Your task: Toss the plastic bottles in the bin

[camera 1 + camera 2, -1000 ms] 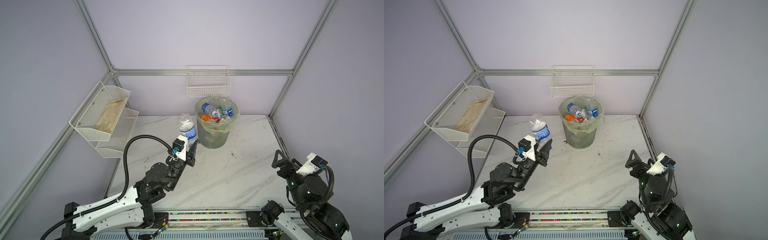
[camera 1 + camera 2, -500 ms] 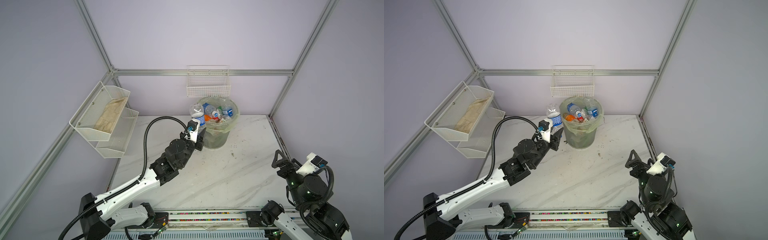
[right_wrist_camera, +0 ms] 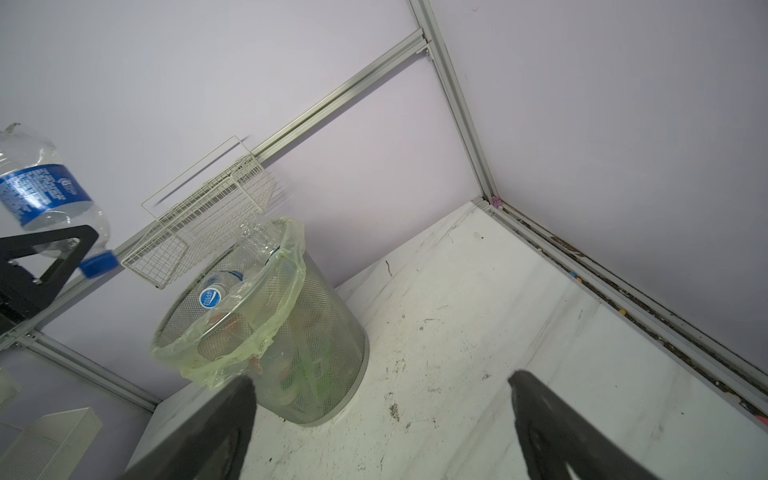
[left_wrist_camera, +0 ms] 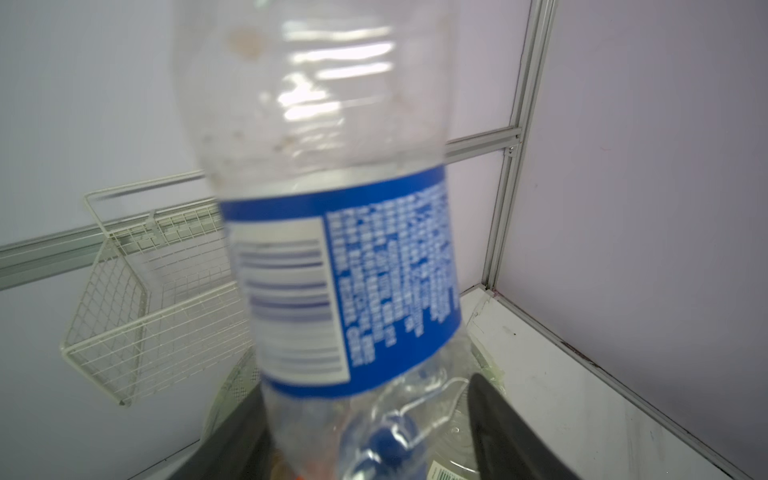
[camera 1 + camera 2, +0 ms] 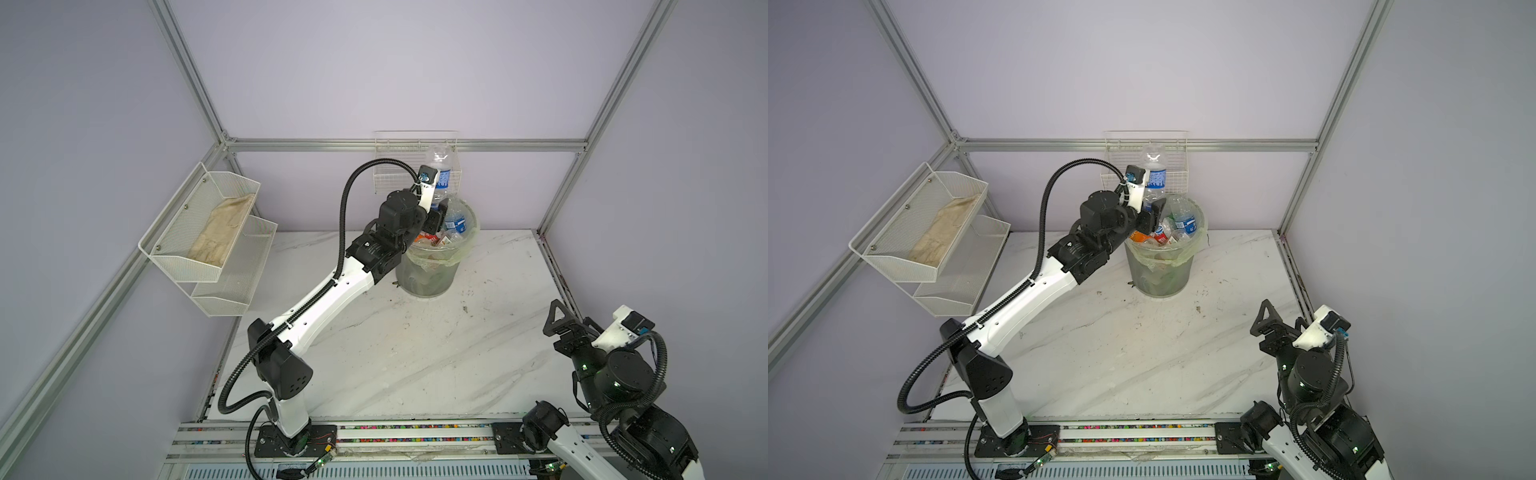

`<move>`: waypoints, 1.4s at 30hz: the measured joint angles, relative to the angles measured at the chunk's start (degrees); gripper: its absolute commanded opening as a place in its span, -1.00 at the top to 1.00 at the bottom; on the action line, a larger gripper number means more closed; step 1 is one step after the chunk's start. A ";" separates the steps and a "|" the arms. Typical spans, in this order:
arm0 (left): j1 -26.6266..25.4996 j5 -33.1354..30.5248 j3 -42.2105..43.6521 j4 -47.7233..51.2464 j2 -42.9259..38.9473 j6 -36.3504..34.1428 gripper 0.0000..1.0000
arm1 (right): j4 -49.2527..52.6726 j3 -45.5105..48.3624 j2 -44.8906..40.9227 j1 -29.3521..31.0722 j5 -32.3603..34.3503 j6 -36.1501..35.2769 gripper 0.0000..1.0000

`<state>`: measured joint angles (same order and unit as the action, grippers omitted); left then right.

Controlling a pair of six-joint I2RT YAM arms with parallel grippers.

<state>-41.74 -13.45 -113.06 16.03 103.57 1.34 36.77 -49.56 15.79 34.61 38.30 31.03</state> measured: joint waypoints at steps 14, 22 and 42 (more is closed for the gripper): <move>-0.04 1.66 22.47 -4.02 -25.35 6.60 -0.99 | -0.04 0.00 1.60 0.00 -0.07 -0.46 -0.95; -0.02 1.79 28.15 -6.32 -28.15 8.63 -1.00 | -0.04 0.00 1.84 0.00 -0.11 -0.46 -0.95; -0.02 0.09 40.87 -5.64 -36.33 9.62 -1.00 | -0.04 0.00 3.28 0.00 -0.17 -0.66 -0.95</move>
<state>-41.76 -13.37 -72.18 10.39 67.24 10.96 36.73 -49.56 19.07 34.61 38.13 30.37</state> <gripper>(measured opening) 0.998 0.974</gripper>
